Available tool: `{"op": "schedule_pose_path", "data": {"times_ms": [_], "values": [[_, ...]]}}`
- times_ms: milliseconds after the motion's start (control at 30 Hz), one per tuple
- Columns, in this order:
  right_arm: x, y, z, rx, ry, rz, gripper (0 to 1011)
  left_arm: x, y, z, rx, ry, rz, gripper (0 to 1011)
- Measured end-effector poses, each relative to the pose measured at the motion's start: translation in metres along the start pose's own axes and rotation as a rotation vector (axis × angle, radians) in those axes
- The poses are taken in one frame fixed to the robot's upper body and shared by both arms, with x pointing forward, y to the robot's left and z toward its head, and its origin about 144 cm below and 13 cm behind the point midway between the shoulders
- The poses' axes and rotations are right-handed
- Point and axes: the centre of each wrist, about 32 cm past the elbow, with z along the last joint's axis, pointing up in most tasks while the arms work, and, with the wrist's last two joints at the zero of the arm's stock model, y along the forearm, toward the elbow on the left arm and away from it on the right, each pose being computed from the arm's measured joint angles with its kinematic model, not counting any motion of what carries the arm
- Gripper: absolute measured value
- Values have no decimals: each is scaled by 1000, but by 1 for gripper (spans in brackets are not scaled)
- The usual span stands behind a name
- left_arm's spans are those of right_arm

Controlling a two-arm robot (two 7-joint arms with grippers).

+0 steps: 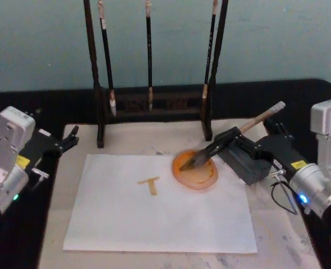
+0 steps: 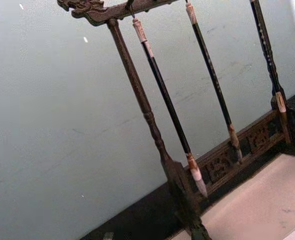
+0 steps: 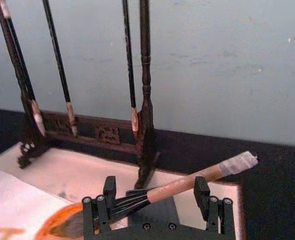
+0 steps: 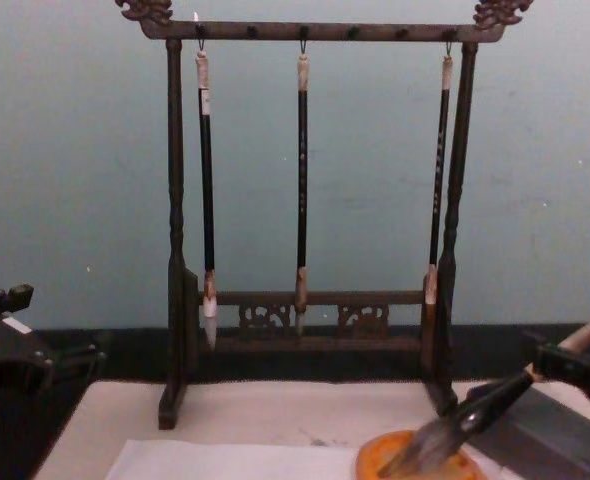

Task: Pick up the brush from the inkstone, write on the paper, then place the brush back to its original position.

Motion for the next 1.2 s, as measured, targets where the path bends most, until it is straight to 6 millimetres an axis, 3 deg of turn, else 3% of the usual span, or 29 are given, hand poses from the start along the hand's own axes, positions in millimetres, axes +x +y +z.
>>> {"op": "schedule_pose_path", "data": {"times_ms": [400, 1200], "values": [[-16, 6, -9, 7, -210, -68, 1000, 0, 0, 0, 0, 0, 0, 1010], [-17, 6, -9, 6, -221, -73, 1000, 0, 0, 0, 0, 0, 0, 1010]]}}
